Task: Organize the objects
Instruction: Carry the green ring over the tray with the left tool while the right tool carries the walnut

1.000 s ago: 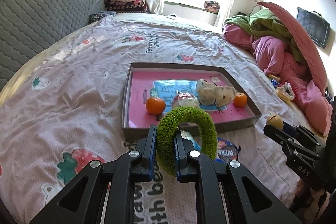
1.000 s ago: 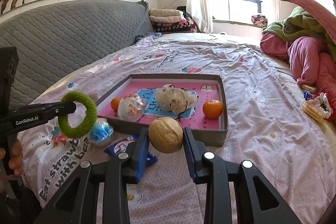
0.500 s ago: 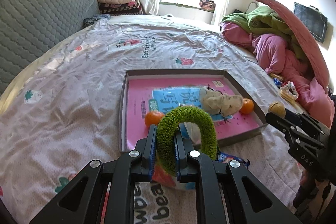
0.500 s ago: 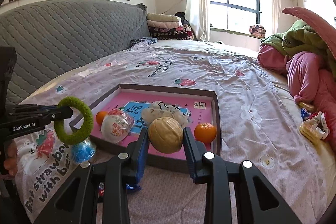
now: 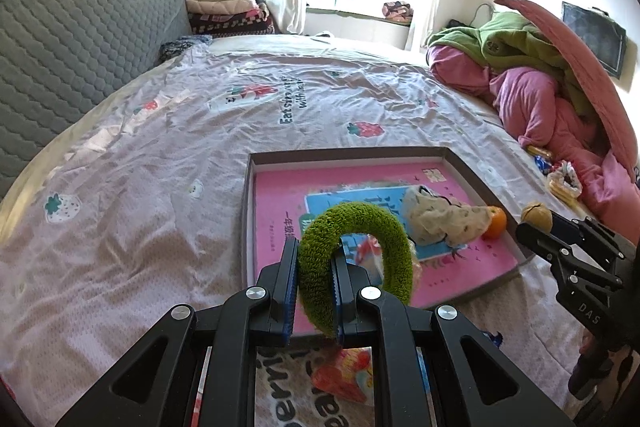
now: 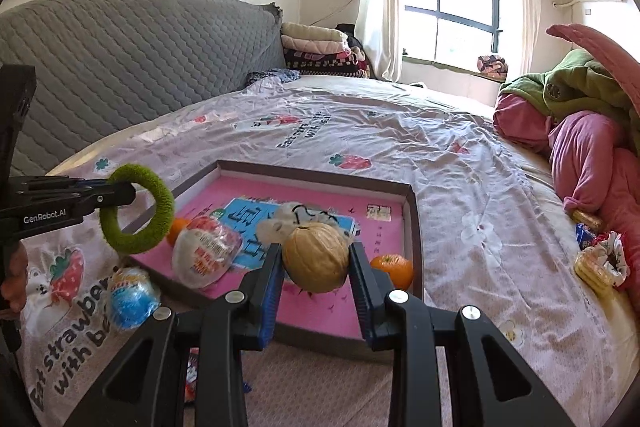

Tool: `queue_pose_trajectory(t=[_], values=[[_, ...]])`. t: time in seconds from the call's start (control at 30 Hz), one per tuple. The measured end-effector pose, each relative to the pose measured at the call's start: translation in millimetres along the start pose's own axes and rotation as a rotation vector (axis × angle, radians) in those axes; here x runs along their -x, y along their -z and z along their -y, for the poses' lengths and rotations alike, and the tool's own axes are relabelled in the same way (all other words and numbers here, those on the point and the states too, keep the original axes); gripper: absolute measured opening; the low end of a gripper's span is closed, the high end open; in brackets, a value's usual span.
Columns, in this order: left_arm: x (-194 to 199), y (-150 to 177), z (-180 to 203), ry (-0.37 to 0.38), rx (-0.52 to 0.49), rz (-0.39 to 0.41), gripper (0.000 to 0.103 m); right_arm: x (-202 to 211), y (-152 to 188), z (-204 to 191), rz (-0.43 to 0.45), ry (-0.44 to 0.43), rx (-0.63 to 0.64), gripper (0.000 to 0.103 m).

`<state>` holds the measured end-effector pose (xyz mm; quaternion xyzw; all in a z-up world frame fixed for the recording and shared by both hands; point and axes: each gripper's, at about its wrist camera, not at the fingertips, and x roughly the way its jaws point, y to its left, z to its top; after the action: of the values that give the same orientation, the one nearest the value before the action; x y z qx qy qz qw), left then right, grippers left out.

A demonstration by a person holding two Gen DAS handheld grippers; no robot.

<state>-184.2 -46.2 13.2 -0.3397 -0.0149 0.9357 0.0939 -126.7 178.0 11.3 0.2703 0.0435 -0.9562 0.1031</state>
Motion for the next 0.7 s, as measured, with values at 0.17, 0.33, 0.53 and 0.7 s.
queue_pose_trajectory(t=[0.17,0.33,0.53,0.7], values=[[-8.2,-9.4,-6.1,-0.005,0.009,0.001,0.014,-6.4,-3.4,7.1,0.003,0.004,-0.027,0.033],[-12.9,-14.8,-10.6,-0.012,0.011,0.01,0.014,-11.7,-4.5,10.7,-0.004,0.025,-0.025,0.033],[-21.5,-13.2,-15.5,-0.028,0.019,-0.004,0.014,-16.5,-1.3,16.4,-0.026,0.036,-0.039,0.033],[-32.3,-9.7,-20.2,-0.043,0.025,-0.026,0.014,-21.8,0.9,14.2,-0.047,0.034,-0.029,0.033]])
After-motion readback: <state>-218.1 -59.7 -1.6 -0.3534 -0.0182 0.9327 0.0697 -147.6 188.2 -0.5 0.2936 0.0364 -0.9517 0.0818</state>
